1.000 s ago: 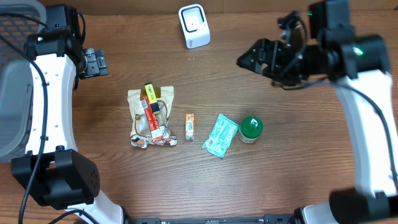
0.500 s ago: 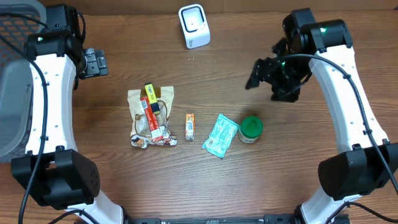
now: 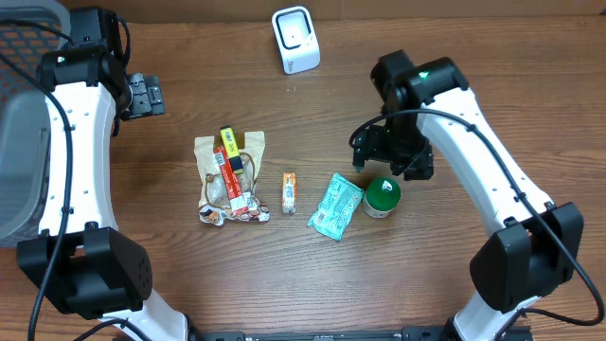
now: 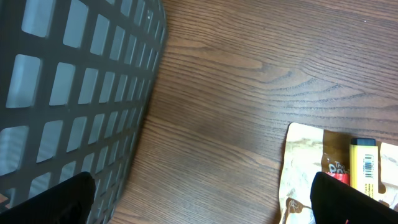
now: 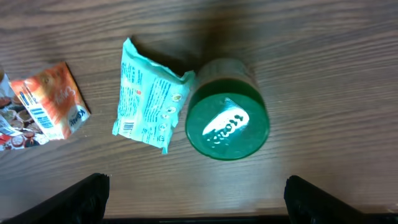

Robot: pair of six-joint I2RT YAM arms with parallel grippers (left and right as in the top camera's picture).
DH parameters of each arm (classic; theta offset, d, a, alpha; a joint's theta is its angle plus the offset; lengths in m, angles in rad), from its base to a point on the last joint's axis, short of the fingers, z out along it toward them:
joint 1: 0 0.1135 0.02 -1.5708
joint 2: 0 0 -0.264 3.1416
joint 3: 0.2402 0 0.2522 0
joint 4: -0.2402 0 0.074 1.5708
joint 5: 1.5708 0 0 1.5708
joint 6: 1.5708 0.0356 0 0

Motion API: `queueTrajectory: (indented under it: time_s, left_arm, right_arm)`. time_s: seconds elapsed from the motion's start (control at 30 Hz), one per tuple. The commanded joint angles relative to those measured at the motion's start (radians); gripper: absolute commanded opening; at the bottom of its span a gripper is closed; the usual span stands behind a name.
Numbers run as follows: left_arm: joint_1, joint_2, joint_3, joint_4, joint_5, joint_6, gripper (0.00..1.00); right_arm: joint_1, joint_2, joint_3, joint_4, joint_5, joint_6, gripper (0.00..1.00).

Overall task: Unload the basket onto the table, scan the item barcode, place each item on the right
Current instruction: 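Raise the right gripper and move it left over the green jar, then lower the right gripper onto the green jar and grasp it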

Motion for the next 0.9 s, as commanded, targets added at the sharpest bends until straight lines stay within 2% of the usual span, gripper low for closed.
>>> queueTrajectory:
  time_s: [0.0, 0.13, 0.23, 0.27, 0.3, 0.33, 0.43, 0.47, 0.53, 0.73, 0.87]
  left_arm:
    - [0.002, -0.003, 0.016, 0.004, -0.006, 0.019, 1.00]
    - [0.002, -0.003, 0.016, 0.004, -0.006, 0.019, 1.00]
    - [0.002, -0.003, 0.016, 0.004, -0.006, 0.019, 1.00]
    - [0.002, -0.003, 0.016, 0.004, -0.006, 0.019, 1.00]
    - [0.002, -0.003, 0.016, 0.004, -0.006, 0.019, 1.00]
    - [0.002, -0.003, 0.016, 0.004, -0.006, 0.019, 1.00]
    - [0.002, -0.003, 0.016, 0.004, -0.006, 0.019, 0.99]
    - [0.002, -0.003, 0.016, 0.004, -0.006, 0.019, 1.00]
    - [0.002, -0.003, 0.016, 0.004, -0.006, 0.019, 1.00]
    - [0.002, -0.003, 0.016, 0.004, -0.006, 0.019, 1.00]
    - [0.002, -0.003, 0.016, 0.004, -0.006, 0.019, 1.00]
  right_arm:
    - [0.027, -0.019, -0.002, 0.052, 0.002, 0.018, 0.92]
    - [0.082, -0.019, -0.002, 0.166, -0.089, 0.027, 0.88]
    - [0.133, -0.018, -0.002, 0.209, -0.058, 0.069, 0.85]
    - [0.152, -0.017, -0.003, 0.224, -0.044, 0.082, 0.87]
    - [0.171, -0.016, -0.004, 0.244, -0.042, 0.081, 0.96]
    - [0.194, -0.013, -0.004, 0.268, -0.043, 0.082, 1.00]
    - [0.251, -0.002, -0.004, 0.313, -0.044, 0.082, 1.00]
    - [0.267, 0.002, -0.004, 0.321, -0.045, 0.081, 0.94]
    - [0.301, 0.010, -0.004, 0.333, -0.042, 0.082, 0.77]
    - [0.377, 0.023, -0.005, 0.322, 0.094, 0.130, 0.75]
    - [0.380, 0.022, -0.002, 0.228, 0.265, 0.197, 0.78]
